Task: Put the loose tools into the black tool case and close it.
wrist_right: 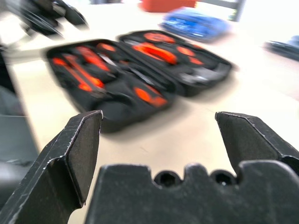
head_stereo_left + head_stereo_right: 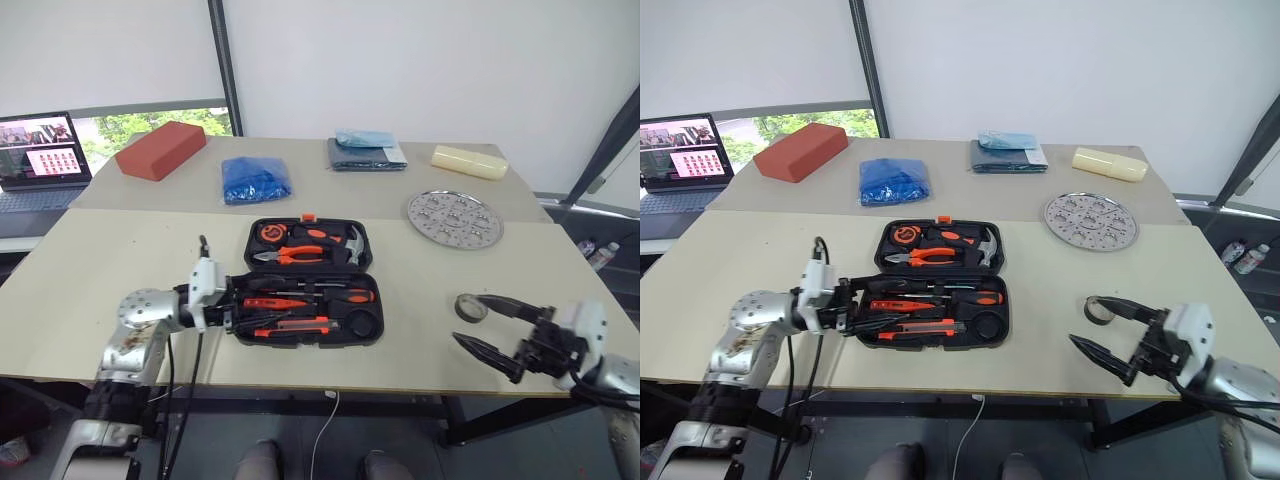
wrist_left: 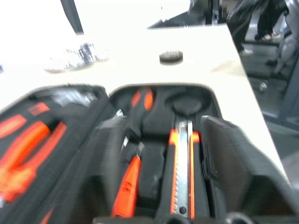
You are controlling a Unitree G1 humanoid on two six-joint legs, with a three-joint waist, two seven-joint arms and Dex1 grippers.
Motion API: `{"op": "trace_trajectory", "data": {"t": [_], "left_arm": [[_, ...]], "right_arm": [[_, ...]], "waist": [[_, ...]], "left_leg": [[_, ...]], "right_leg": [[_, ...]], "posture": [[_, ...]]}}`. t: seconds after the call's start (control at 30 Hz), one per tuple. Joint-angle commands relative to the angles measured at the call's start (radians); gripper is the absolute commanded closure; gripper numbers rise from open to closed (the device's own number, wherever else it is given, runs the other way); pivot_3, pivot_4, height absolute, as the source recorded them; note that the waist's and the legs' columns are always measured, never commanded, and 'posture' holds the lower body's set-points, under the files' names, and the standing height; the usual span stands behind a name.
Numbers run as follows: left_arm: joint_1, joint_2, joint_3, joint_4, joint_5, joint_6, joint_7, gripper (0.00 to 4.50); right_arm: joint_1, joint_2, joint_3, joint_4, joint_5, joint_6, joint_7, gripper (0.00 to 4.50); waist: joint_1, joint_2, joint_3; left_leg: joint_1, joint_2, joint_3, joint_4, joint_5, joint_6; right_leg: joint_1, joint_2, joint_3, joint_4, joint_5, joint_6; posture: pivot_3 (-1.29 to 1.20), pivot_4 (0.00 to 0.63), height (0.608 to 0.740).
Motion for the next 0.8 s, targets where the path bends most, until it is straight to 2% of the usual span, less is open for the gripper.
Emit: {"op": "trace_trajectory", "data": {"t": [0.03,0.13,0.23,0.37,0.5,0.6,0.8], "left_arm": [[0.095,0.045,0.055,-0.094,-0.049,0.010,-0.017,0.04],[0.196,0.079,0.104,-0.114,-0.048,-0.006,-0.011,0.04],[0.266,0.109,0.146,-0.146,-0.126,0.056,-0.046,0.04],[0.289,0.107,0.168,-0.207,-0.196,0.124,-0.024,0.04],[0.308,0.086,0.153,-0.266,-0.199,0.144,0.016,0.04],[0.323,0.072,0.140,-0.299,-0.191,0.151,0.040,0.04],[0.320,0.060,0.127,-0.329,-0.185,0.146,0.071,0.04]], "right_arm": [[0.091,-0.003,-0.106,0.075,-0.051,-0.073,-0.030,0.00],[0.178,0.002,-0.157,0.149,-0.077,-0.102,-0.042,0.00],[0.212,-0.044,-0.163,0.165,-0.094,-0.063,-0.037,0.00],[0.085,-0.163,-0.117,0.114,-0.049,0.090,-0.030,0.00],[-0.082,-0.299,0.034,0.079,-0.074,0.282,-0.001,0.00],[-0.245,-0.372,0.195,0.087,-0.115,0.415,0.031,0.00],[-0.562,-0.363,0.474,0.241,-0.274,0.491,0.072,0.00]], "waist": [[-0.001,0.000,0.000],[-0.001,0.000,0.000],[-0.003,0.000,0.000],[-0.021,0.003,0.002],[-0.029,0.002,0.003],[-0.026,0.001,0.003],[-0.009,0.001,0.004]], "left_leg": [[0.000,0.000,0.000,0.000,0.000,0.000],[0.000,0.000,0.000,0.000,-0.004,-0.006],[0.001,0.000,0.000,0.000,-0.005,-0.007],[0.002,-0.001,0.002,0.000,-0.005,-0.008],[0.003,-0.001,0.002,0.000,-0.005,-0.008],[0.003,-0.001,0.002,0.000,-0.005,-0.008],[-0.008,-0.001,0.002,-0.001,-0.001,0.002]], "right_leg": [[0.000,0.000,0.000,0.000,-0.001,0.000],[0.000,-0.001,0.000,0.000,-0.001,-0.001],[-0.001,-0.002,0.000,0.000,-0.001,-0.001],[-0.006,-0.005,0.000,-0.001,-0.002,-0.001],[-0.006,-0.005,0.000,-0.001,-0.001,-0.002],[-0.006,-0.004,0.000,0.000,-0.001,-0.002],[-0.012,-0.001,0.004,0.000,-0.001,-0.003]], "posture": [[0.00,0.150,0.740],[0.00,0.150,0.740],[0.00,0.150,0.740],[0.00,0.150,0.740],[0.00,0.150,0.740],[0.00,0.150,0.740],[0.00,0.150,0.740]]}}
